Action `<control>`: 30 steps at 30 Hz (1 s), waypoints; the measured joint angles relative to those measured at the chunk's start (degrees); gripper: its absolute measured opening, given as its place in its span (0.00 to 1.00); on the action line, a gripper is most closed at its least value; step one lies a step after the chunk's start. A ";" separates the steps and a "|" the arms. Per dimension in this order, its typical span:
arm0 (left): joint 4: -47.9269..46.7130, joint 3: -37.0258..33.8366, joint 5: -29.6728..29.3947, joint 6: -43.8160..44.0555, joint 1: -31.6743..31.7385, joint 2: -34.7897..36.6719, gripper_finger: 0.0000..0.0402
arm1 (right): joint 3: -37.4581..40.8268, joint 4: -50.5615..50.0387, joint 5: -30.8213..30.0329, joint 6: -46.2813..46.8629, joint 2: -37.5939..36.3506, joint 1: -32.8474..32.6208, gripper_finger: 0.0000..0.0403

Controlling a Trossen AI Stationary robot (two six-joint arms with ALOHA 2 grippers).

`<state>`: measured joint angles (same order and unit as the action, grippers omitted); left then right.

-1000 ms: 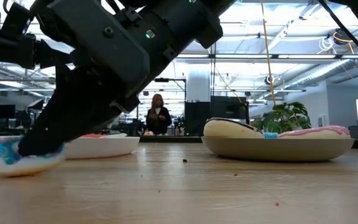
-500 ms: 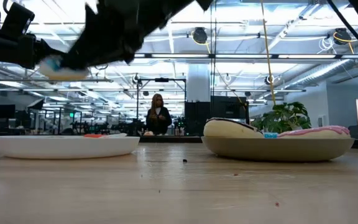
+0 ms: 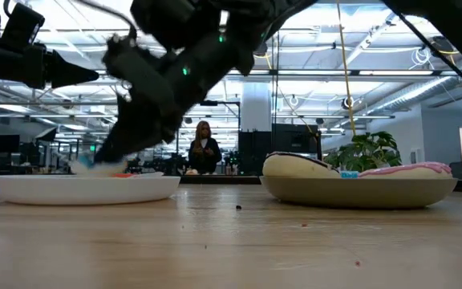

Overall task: Pick & Place donuts
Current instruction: Put the small blue donut on the white plate

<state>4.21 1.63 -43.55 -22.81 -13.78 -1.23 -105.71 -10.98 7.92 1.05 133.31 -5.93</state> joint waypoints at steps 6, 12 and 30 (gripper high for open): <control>0.39 0.00 0.02 -0.02 0.00 0.00 0.04 | 0.04 1.19 -0.19 -0.03 1.73 0.69 0.02; 0.39 0.00 0.02 -0.04 0.00 -0.01 0.04 | 1.91 2.70 -0.32 0.42 2.06 1.09 0.03; 0.35 0.00 0.02 -0.02 0.00 -0.01 0.04 | 4.09 4.79 -0.13 4.86 1.73 1.01 0.43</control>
<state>4.56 1.63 -43.53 -22.83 -13.78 -1.23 -101.62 -6.20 7.79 5.91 135.05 -4.93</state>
